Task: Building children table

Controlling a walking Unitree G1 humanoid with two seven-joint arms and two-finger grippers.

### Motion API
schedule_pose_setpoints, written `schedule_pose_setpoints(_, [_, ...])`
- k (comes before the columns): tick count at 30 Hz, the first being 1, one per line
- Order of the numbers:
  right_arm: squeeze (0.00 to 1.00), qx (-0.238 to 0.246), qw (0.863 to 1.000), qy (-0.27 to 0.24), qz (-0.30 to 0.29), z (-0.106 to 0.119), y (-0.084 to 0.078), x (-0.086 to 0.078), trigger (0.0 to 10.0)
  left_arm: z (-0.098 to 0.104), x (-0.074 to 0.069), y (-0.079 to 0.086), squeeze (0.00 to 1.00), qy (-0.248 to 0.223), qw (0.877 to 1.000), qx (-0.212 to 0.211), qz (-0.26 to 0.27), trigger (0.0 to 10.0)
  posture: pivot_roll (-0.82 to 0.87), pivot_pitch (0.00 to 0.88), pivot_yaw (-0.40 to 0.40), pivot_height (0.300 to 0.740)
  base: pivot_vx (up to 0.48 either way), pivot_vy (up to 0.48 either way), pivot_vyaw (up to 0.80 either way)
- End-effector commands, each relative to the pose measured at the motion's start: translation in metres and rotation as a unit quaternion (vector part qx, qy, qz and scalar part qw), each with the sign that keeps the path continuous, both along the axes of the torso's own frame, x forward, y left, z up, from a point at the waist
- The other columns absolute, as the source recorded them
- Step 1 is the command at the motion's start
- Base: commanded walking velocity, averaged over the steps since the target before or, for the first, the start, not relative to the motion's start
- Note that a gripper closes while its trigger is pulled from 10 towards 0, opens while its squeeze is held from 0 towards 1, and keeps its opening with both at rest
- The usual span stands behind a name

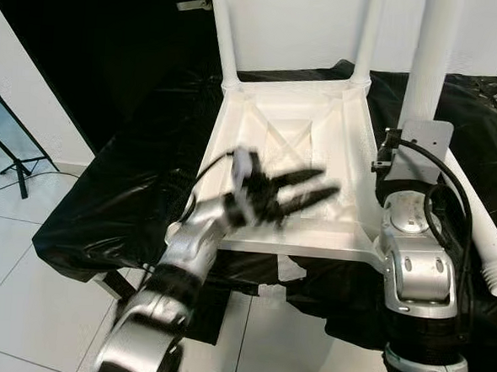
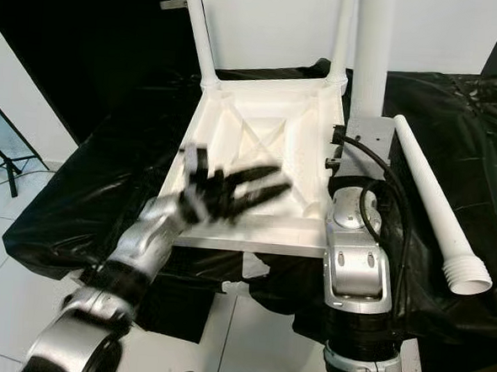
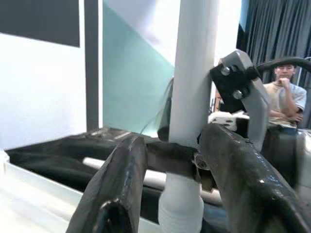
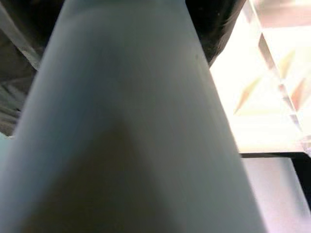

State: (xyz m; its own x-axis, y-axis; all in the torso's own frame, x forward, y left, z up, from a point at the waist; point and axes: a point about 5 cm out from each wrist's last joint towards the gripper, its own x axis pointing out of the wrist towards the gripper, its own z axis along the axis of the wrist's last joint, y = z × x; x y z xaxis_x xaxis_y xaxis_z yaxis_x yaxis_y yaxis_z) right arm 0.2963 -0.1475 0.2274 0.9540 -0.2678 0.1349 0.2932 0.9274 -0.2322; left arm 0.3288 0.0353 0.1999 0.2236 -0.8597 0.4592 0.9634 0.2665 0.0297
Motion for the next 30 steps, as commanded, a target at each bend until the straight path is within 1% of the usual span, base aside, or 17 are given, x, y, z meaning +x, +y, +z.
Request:
schedule_pose_setpoints(1, [0.0, -0.011, 0.999, -0.009, 0.038, 0.005, 0.013, 0.001, 10.0, 0.008, 0.015, -0.001, 0.0, 0.041, 0.995, -0.043, 0.082, 10.0, -0.17, 0.0, 0.095, 0.74, 0.0, 0.0, 0.0])
schedule_pose_setpoints(5, [0.0, -0.014, 0.999, -0.009, 0.044, 0.005, 0.014, 0.0, 10.0, 0.012, 0.017, -0.003, 0.0, 0.046, 0.994, -0.052, 0.086, 10.0, -0.18, 0.0, 0.097, 0.74, 0.0, 0.0, 0.0])
schedule_pose_setpoints(7, [0.0, -0.015, 0.999, -0.004, 0.043, 0.003, 0.013, -0.003, 10.0, 0.021, 0.019, -0.001, 0.0, 0.057, 0.992, -0.08, 0.074, 10.0, -0.2, 0.0, 0.101, 0.74, 0.0, 0.0, 0.0])
schedule_pose_setpoints(10, [0.0, -0.015, 0.999, -0.002, 0.042, 0.002, 0.012, -0.004, 10.0, 0.025, 0.019, 0.001, 0.0, 0.061, 0.991, -0.093, 0.07, 10.0, -0.2, 0.0, 0.101, 0.74, 0.0, 0.0, 0.0])
schedule_pose_setpoints(11, [0.0, -0.016, 0.999, 0.0, 0.04, 0.001, 0.011, -0.005, 10.0, 0.032, 0.02, 0.002, 0.0, 0.063, 0.989, -0.113, 0.067, 10.0, -0.2, 0.0, 0.101, 0.74, 0.0, 0.0, 0.0])
schedule_pose_setpoints(12, [0.0, -0.016, 0.999, 0.0, 0.04, 0.001, 0.011, -0.005, 10.0, 0.032, 0.02, 0.002, 0.0, 0.063, 0.989, -0.113, 0.067, 10.0, -0.2, 0.0, 0.101, 0.74, 0.0, 0.0, 0.0])
schedule_pose_setpoints(13, [0.0, -0.017, 0.999, 0.003, 0.04, 0.0, 0.01, -0.005, 10.0, 0.042, 0.021, 0.004, 0.0, 0.062, 0.986, -0.14, 0.064, 10.0, -0.2, 0.0, 0.101, 0.74, 0.0, 0.0, 0.0])
schedule_pose_setpoints(14, [0.0, -0.017, 0.999, 0.003, 0.04, 0.0, 0.01, -0.005, 10.0, 0.042, 0.021, 0.004, 0.0, 0.062, 0.986, -0.14, 0.064, 10.0, -0.2, 0.0, 0.101, 0.74, 0.0, 0.0, 0.0])
schedule_pose_setpoints(15, [0.0, -0.016, 0.999, 0.006, 0.04, -0.002, 0.01, -0.005, 10.0, 0.052, 0.021, 0.005, 0.0, 0.051, 0.983, -0.167, 0.059, 10.0, -0.2, 0.0, 0.1, 0.74, 0.0, 0.0, 0.0])
schedule_pose_setpoints(16, [0.0, -0.016, 0.999, 0.006, 0.04, -0.002, 0.01, -0.005, 10.0, 0.052, 0.021, 0.005, 0.0, 0.051, 0.983, -0.167, 0.059, 10.0, -0.2, 0.0, 0.1, 0.74, 0.0, 0.0, 0.0])
schedule_pose_setpoints(17, [0.0, -0.013, 0.999, 0.01, 0.04, -0.003, 0.01, -0.005, 10.0, 0.061, 0.021, 0.006, 0.0, 0.032, 0.981, -0.181, 0.058, 10.0, -0.2, 0.0, 0.1, 0.74, 0.0, 0.0, 0.0])
schedule_pose_setpoints(19, [0.0, -0.005, 0.999, 0.014, 0.041, -0.004, 0.009, -0.003, 10.0, 0.068, 0.018, 0.007, 0.0, 0.001, 0.98, -0.193, 0.05, 10.0, -0.2, 0.0, 0.099, 0.74, 0.0, 0.0, 0.0])
schedule_pose_setpoints(23, [0.0, -0.003, 0.999, 0.015, 0.041, -0.003, 0.008, -0.002, 10.0, 0.071, 0.015, 0.006, 0.0, -0.017, 0.98, -0.193, 0.04, 10.0, -0.2, 0.0, 0.098, 0.74, 0.0, 0.0, 0.0])
schedule_pose_setpoints(26, [0.0, -0.001, 0.999, 0.016, 0.041, -0.003, 0.008, -0.002, 10.0, 0.074, 0.006, 0.003, 0.0, -0.052, 0.982, -0.18, 0.019, 10.0, -0.19, 0.0, 0.095, 0.74, 0.0, 0.0, 0.0])
schedule_pose_setpoints(27, [0.0, -0.001, 0.999, 0.016, 0.041, -0.003, 0.008, -0.002, 10.0, 0.074, 0.006, 0.003, 0.0, -0.052, 0.982, -0.18, 0.019, 10.0, -0.19, 0.0, 0.095, 0.74, 0.0, 0.0, 0.0])
schedule_pose_setpoints(29, [0.0, 0.003, 0.999, 0.018, 0.043, -0.003, 0.008, -0.001, 10.0, 0.074, -0.004, -0.005, 0.0, -0.106, 0.985, -0.137, 0.006, 10.0, -0.19, 0.0, 0.092, 0.74, 0.0, 0.0, 0.0])
schedule_pose_setpoints(30, [0.0, 0.004, 0.999, 0.019, 0.044, -0.003, 0.008, -0.001, 10.0, 0.073, -0.006, -0.008, 0.0, -0.123, 0.985, -0.12, 0.002, 10.0, -0.19, 0.0, 0.092, 0.74, 0.0, 0.0, 0.0])
